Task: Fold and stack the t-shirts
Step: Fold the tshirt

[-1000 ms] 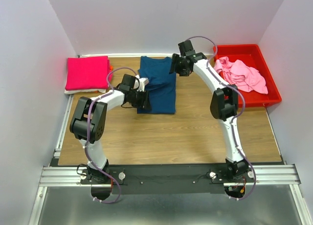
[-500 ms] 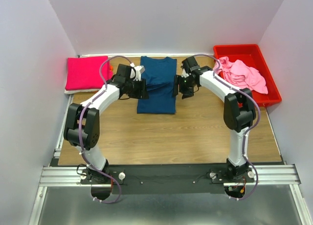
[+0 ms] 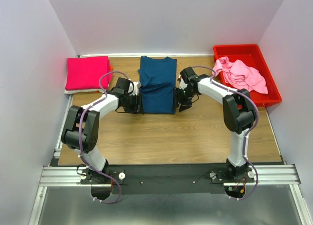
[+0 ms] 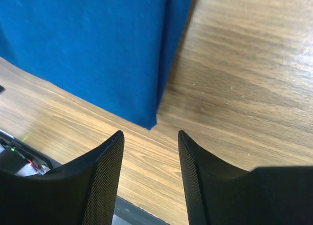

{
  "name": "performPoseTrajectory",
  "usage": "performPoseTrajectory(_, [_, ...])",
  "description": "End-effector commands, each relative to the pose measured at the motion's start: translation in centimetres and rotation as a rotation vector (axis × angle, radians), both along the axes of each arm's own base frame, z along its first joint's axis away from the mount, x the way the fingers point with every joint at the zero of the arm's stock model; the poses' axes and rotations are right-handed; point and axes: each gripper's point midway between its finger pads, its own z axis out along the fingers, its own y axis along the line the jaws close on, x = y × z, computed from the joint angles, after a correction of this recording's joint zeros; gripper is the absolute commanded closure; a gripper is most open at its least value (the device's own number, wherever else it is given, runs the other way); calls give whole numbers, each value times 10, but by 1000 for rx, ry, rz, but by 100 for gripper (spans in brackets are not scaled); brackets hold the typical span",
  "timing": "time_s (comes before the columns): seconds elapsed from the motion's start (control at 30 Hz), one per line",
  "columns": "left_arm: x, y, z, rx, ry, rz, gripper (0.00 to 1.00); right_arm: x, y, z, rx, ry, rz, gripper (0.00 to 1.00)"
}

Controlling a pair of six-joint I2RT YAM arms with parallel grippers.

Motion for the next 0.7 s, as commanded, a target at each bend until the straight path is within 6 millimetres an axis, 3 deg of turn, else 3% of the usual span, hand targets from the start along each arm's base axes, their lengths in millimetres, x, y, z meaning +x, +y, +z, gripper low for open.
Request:
performPoseTrajectory(0.0, [9,7,9,0,-59,50,44,-11,5,-4,28,20,36,46])
performPoseTrajectory(0.5, [17,25,6,2,-63,116,43,-13,13,-32,14,46,71,52])
performPoseTrajectory(0.67, [25,25,7,-9,-70,132,42,-10,10,-39,-14,42,65,66])
